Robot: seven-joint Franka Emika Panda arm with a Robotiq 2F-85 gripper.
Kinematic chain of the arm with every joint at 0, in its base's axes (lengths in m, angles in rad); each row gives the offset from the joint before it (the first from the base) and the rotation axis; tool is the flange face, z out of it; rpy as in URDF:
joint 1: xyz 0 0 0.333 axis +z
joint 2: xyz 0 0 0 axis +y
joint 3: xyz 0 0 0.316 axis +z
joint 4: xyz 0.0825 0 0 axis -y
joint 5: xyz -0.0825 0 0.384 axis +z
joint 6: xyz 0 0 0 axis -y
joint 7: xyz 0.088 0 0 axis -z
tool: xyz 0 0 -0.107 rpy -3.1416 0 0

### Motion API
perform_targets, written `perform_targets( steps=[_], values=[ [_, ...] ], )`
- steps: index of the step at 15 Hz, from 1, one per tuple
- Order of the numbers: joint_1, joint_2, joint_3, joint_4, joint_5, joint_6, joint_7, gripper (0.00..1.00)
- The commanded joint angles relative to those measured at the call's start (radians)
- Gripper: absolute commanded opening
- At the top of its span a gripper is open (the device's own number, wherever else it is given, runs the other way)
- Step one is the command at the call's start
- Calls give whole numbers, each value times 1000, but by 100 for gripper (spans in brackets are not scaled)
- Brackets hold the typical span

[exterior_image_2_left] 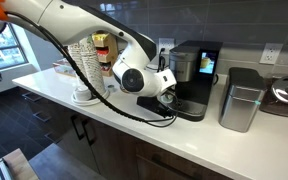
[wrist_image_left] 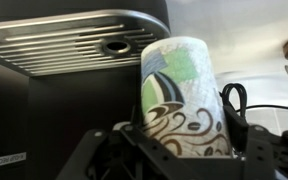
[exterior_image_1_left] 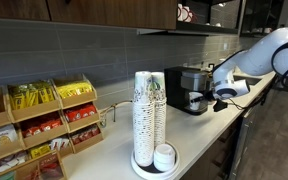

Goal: Put the cup on the coffee machine

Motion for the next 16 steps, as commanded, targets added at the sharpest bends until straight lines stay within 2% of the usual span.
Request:
perform_targets(
  steps=[1, 7, 8, 16],
  values=[
    [-65, 56, 47, 59, 11, -18, 6, 78],
    [-114, 110, 73, 135, 17, -10, 12, 79],
    [-102, 118, 54, 143, 26, -17, 11, 80],
    [-113, 164, 58, 198, 24, -19, 34, 80]
  ],
)
